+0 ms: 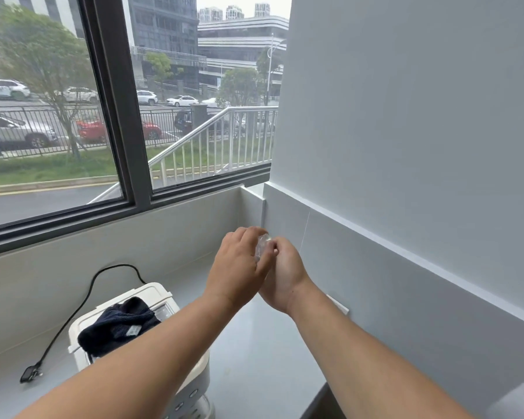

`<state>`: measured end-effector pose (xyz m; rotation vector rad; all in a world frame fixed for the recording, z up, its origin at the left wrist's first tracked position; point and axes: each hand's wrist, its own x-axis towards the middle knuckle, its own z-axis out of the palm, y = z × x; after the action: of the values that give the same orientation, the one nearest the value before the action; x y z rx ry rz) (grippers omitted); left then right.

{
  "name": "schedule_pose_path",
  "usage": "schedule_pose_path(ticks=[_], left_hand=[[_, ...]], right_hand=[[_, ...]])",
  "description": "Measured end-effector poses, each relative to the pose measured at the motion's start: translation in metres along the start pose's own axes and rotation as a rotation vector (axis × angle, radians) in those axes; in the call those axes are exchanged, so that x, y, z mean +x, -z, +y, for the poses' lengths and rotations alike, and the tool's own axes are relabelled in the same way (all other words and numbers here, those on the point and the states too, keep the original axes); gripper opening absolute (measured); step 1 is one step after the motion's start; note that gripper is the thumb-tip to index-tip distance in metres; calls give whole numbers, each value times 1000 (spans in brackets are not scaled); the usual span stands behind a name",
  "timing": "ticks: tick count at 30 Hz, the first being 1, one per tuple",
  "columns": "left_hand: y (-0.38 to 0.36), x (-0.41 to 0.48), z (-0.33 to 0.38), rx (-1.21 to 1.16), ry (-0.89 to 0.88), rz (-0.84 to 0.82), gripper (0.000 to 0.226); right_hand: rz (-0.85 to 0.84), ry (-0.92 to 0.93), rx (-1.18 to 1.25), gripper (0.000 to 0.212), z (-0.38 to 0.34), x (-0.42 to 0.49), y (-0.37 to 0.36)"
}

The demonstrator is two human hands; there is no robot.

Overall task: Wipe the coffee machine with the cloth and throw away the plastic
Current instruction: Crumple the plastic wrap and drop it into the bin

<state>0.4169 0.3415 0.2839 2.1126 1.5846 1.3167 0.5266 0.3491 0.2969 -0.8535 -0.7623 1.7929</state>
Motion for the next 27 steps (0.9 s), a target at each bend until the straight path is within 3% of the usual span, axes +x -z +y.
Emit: schedule_pose_path(ticks=[5, 8, 12, 14, 19, 23, 27], left_hand=[[5, 4, 4, -8, 1, -13, 35], [5, 4, 11, -131, 81, 10, 26], [-8, 1, 25, -269, 120, -34, 20], [-19, -3, 33, -308, 112, -65, 21], [-43, -10, 44, -357, 145, -107, 18], [-60, -15, 56, -235, 46, -112, 18], [-78, -18, 67, -88, -24, -182, 21]], right_hand=[[8, -15, -124, 46, 13, -16, 4], [80, 8, -123, 57, 14, -28, 6], [153, 47, -251, 56, 15, -43, 17], [106, 23, -182, 59, 15, -48, 25], [198, 47, -58, 65, 8, -59, 37], [242, 130, -103, 43, -5, -63, 49], [332, 168, -166, 54, -12, -72, 72]])
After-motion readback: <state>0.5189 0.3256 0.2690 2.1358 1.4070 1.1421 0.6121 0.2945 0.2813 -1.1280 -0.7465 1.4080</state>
